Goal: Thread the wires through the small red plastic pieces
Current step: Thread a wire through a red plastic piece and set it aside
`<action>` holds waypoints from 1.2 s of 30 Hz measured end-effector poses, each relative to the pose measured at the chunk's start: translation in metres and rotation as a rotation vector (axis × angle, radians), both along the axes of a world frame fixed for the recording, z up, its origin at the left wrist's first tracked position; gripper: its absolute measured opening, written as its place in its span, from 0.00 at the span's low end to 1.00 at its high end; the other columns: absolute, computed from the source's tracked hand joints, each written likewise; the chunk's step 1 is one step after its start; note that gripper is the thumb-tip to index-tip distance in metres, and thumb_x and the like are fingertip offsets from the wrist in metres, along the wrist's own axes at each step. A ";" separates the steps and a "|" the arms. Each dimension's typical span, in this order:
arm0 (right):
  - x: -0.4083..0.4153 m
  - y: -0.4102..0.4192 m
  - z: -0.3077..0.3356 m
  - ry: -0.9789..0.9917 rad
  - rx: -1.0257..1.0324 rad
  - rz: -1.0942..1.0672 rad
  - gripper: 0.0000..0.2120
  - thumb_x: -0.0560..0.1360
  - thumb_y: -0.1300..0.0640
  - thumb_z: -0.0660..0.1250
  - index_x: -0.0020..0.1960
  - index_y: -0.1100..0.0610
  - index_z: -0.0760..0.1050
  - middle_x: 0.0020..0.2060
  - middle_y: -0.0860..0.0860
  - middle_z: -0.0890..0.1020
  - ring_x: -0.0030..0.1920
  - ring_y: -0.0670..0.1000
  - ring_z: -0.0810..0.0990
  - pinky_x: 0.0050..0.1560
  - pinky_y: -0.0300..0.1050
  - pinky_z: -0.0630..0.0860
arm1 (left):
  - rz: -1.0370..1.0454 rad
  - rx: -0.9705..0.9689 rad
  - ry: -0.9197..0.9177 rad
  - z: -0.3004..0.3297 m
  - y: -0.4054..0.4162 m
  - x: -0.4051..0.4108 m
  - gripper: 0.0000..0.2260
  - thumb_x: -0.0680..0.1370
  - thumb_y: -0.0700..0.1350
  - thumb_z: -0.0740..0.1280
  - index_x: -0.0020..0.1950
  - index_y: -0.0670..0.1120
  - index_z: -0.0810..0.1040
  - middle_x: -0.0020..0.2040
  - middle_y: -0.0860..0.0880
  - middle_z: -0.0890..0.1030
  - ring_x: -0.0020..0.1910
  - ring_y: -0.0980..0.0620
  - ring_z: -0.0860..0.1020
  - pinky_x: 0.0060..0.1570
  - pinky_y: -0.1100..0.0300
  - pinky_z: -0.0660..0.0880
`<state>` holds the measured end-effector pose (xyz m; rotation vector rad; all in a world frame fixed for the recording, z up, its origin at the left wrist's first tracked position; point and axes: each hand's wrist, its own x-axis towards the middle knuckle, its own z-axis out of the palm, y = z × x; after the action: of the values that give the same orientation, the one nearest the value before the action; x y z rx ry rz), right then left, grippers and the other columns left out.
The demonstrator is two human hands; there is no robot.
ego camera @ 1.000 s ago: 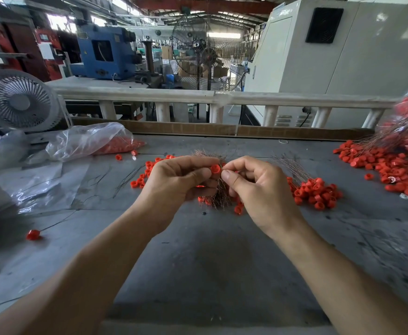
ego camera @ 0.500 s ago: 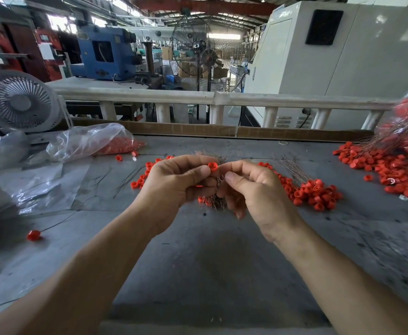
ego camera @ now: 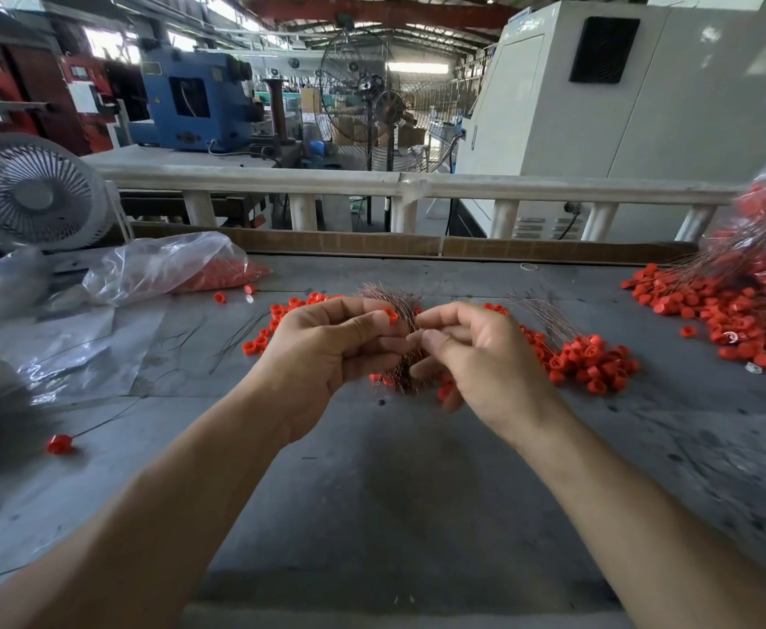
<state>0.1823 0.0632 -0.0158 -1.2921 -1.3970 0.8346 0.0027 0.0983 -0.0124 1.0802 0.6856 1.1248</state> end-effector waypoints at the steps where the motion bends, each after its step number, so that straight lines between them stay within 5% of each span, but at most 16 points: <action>1: 0.005 0.002 0.001 -0.045 0.029 -0.066 0.06 0.81 0.62 0.66 0.52 0.52 0.80 0.44 0.49 0.87 0.39 0.48 0.86 0.25 0.46 0.77 | 0.008 -0.002 -0.003 0.000 0.000 0.000 0.13 0.71 0.40 0.73 0.54 0.37 0.81 0.48 0.38 0.85 0.43 0.46 0.86 0.41 0.58 0.83; 5: 0.036 0.012 0.001 -0.207 0.100 -0.302 0.07 0.78 0.59 0.68 0.45 0.49 0.81 0.39 0.48 0.86 0.35 0.46 0.85 0.35 0.48 0.79 | 0.025 -0.008 -0.002 -0.001 0.001 -0.001 0.11 0.70 0.40 0.74 0.51 0.39 0.81 0.46 0.38 0.84 0.43 0.45 0.84 0.43 0.57 0.83; 10: 0.059 0.021 -0.006 -0.213 0.069 -0.398 0.09 0.77 0.59 0.69 0.41 0.49 0.81 0.35 0.47 0.85 0.32 0.46 0.82 0.31 0.43 0.73 | 0.043 -0.006 -0.005 -0.002 0.002 -0.001 0.11 0.68 0.40 0.74 0.49 0.39 0.81 0.45 0.38 0.84 0.42 0.45 0.84 0.45 0.56 0.84; 14: 0.062 0.023 -0.012 -0.480 0.009 -0.408 0.10 0.74 0.58 0.73 0.36 0.47 0.81 0.29 0.38 0.81 0.32 0.40 0.79 0.34 0.39 0.71 | 0.046 -0.008 -0.002 -0.002 0.002 -0.002 0.12 0.69 0.40 0.74 0.50 0.38 0.81 0.45 0.39 0.85 0.42 0.45 0.84 0.45 0.56 0.84; 18: 0.058 0.022 -0.016 -0.678 -0.054 -0.348 0.07 0.73 0.54 0.77 0.39 0.45 0.82 0.37 0.41 0.83 0.39 0.45 0.81 0.42 0.44 0.78 | 0.041 -0.009 0.000 -0.002 0.002 -0.002 0.12 0.69 0.40 0.74 0.50 0.38 0.81 0.45 0.39 0.84 0.42 0.46 0.84 0.46 0.56 0.84; 25: 0.044 0.029 -0.019 -0.953 0.023 -0.396 0.03 0.75 0.54 0.74 0.45 0.46 0.83 0.45 0.45 0.77 0.48 0.53 0.79 0.44 0.43 0.67 | 0.038 -0.007 0.010 -0.004 0.004 -0.003 0.12 0.70 0.41 0.74 0.51 0.39 0.81 0.45 0.39 0.85 0.44 0.45 0.84 0.45 0.56 0.83; 31: 0.046 0.032 -0.019 -0.948 0.004 -0.401 0.09 0.77 0.58 0.71 0.42 0.48 0.77 0.46 0.47 0.78 0.48 0.53 0.79 0.45 0.45 0.69 | 0.039 0.003 0.007 -0.004 0.003 -0.002 0.12 0.70 0.41 0.74 0.52 0.38 0.81 0.46 0.38 0.85 0.43 0.45 0.85 0.44 0.56 0.83; 36: 0.042 0.024 -0.010 -0.322 0.021 -0.262 0.05 0.80 0.57 0.70 0.45 0.50 0.79 0.37 0.45 0.82 0.37 0.44 0.78 0.39 0.42 0.71 | 0.032 0.012 0.012 -0.004 0.002 0.000 0.14 0.69 0.41 0.75 0.52 0.38 0.81 0.47 0.38 0.85 0.44 0.45 0.85 0.43 0.57 0.83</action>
<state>0.2242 0.0872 -0.0256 -1.6041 -1.4364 0.4469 0.0024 0.1006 -0.0161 1.0903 0.7083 1.1525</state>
